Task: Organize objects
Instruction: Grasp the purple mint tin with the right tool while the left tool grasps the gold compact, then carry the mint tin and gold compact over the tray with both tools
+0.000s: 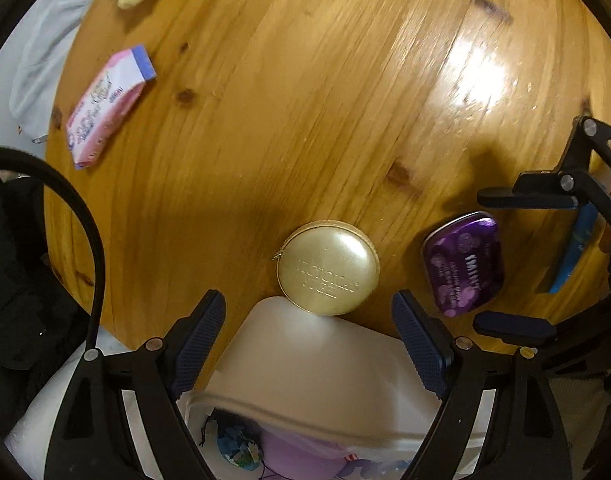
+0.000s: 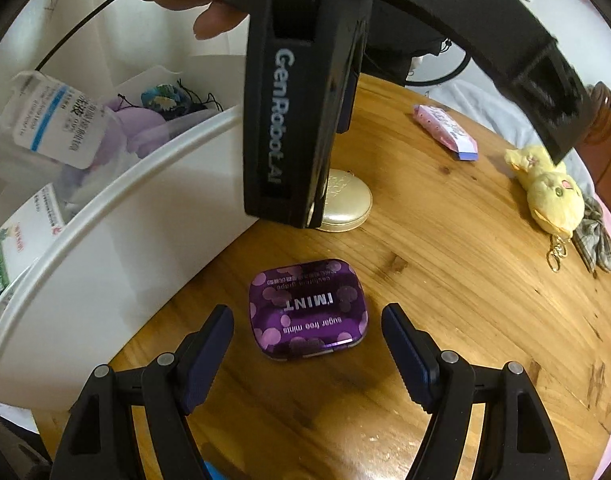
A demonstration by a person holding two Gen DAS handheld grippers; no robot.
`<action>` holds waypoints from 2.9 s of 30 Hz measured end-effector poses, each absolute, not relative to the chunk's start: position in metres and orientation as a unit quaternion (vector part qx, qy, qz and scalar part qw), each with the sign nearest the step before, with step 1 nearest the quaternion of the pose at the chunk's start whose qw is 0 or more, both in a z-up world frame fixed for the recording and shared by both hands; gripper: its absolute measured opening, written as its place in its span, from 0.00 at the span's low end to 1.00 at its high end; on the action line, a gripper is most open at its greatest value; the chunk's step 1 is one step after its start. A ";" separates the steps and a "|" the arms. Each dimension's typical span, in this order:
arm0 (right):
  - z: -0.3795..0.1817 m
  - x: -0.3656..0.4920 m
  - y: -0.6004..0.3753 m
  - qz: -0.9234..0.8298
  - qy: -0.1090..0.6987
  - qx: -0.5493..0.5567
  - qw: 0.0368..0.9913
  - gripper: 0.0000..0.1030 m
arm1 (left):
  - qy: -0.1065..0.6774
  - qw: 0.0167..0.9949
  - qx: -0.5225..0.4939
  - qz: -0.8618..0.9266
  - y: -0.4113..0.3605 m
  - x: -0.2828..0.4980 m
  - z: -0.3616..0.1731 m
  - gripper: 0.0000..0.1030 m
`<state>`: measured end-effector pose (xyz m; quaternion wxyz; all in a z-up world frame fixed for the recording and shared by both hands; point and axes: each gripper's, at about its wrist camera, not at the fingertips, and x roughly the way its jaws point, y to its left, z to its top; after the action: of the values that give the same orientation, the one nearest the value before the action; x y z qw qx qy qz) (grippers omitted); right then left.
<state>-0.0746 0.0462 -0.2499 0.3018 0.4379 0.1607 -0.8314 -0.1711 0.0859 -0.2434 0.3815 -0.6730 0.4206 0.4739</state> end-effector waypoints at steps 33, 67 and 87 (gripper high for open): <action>-0.241 -0.062 0.059 -0.844 0.121 0.456 0.255 0.62 | 0.363 0.406 -0.669 0.505 0.120 -0.123 -0.250 0.57; -0.047 0.011 0.019 -0.919 0.032 0.329 0.217 0.62 | 0.084 0.229 -0.606 0.757 -0.091 -0.150 -0.038 0.57; -0.054 0.004 -0.044 -0.896 0.028 0.375 0.235 0.62 | -0.066 0.095 -0.603 0.789 -0.191 -0.094 -0.057 0.57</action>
<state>0.0041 -0.0440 -0.0538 0.2352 0.3749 0.0283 -0.8963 -0.0937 -0.1913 -0.0570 0.0946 -0.6032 -0.0659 0.7892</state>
